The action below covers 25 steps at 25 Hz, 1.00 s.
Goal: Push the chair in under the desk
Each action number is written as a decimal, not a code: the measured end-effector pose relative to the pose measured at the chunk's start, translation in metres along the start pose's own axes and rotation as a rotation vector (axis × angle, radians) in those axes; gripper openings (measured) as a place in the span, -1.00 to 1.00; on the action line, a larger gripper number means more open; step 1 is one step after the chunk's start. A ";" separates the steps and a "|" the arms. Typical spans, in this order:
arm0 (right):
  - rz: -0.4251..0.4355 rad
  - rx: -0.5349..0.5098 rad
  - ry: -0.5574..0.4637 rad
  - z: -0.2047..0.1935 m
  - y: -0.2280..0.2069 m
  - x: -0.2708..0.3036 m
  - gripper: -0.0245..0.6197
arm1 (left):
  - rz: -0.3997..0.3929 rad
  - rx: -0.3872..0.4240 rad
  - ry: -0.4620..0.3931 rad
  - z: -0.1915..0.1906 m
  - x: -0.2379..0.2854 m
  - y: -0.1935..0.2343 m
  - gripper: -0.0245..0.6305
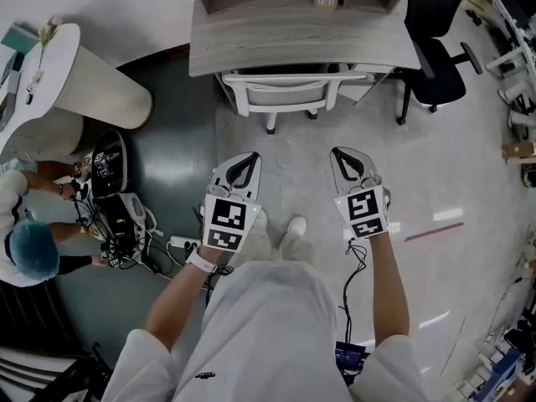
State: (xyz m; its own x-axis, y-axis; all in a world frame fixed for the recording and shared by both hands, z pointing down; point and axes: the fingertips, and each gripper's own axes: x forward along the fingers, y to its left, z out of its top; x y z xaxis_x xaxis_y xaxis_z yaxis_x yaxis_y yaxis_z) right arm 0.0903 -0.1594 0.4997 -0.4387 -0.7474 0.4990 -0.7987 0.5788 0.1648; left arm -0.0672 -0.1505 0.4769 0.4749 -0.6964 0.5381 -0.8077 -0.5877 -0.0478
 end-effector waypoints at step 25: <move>-0.157 0.229 -0.308 0.074 0.066 -0.128 -0.89 | 0.021 -0.100 -0.240 0.037 -0.116 -0.053 -0.91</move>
State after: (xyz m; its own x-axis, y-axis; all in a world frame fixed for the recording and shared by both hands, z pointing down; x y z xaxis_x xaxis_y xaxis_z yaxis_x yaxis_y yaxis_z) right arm 0.0633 -0.0498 0.3834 -0.3793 -0.9037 0.1989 -0.9214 0.3885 0.0078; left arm -0.0671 -0.0536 0.3859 0.5176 -0.7925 0.3226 -0.8429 -0.5370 0.0331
